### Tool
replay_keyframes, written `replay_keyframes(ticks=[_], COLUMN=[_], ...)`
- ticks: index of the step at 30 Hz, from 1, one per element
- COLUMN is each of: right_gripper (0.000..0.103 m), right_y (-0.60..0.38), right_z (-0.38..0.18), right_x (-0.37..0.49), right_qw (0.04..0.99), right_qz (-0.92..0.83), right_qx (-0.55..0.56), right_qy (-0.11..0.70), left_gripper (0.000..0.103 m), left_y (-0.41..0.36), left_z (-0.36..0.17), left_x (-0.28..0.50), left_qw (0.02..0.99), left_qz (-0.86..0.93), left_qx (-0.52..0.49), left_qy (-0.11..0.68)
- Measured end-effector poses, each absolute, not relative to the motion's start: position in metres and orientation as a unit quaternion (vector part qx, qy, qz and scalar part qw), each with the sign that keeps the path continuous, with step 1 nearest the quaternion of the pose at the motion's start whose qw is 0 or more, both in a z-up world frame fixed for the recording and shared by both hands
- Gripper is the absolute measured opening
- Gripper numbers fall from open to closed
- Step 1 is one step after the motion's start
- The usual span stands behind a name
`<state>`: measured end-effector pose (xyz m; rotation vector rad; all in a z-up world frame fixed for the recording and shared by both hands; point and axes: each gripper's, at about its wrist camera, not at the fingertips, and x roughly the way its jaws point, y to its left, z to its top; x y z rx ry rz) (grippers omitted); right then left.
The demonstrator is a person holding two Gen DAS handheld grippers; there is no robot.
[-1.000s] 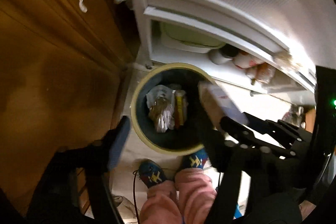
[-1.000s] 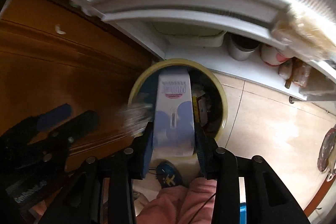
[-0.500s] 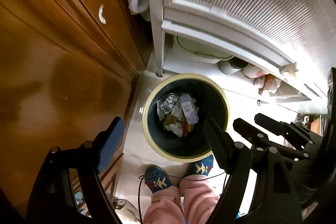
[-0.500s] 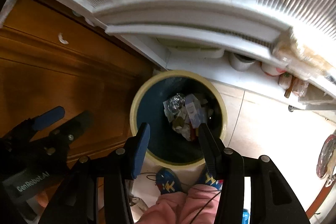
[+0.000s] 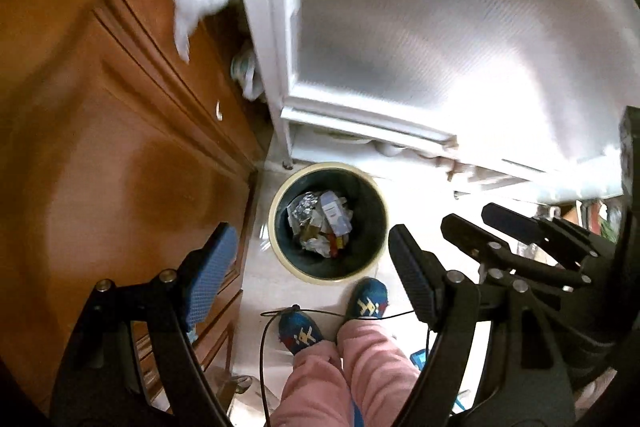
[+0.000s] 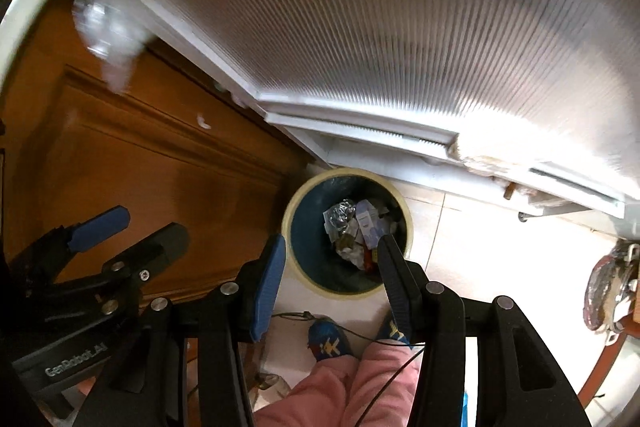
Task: Collect trash
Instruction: 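Raise both tools back above the counter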
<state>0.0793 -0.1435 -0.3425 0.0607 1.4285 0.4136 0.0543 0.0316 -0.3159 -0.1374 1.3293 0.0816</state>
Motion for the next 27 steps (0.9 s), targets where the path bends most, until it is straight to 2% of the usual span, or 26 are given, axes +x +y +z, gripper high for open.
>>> replay_keyframes(ticks=[12,27], right_gripper=[0.049,0.049], right_y=[-0.159,-0.164], right_z=[-0.207,-0.102], right_x=[0.026,-0.015], right_qw=[0.753,0.794], right_qz=[0.197,0.186], right_qx=[0.031,0.028], right_qy=[0.627,0.577], left_gripper=[0.076,0.076], left_y=[0.016,0.043], left_z=[-0.169,-0.038], left_x=[0.003,-0.025], left_qw=[0.814,0.875], left_qz=[-0.011,-0.033], left_qx=[-0.021,0.012], left_qy=[0.580,0.484])
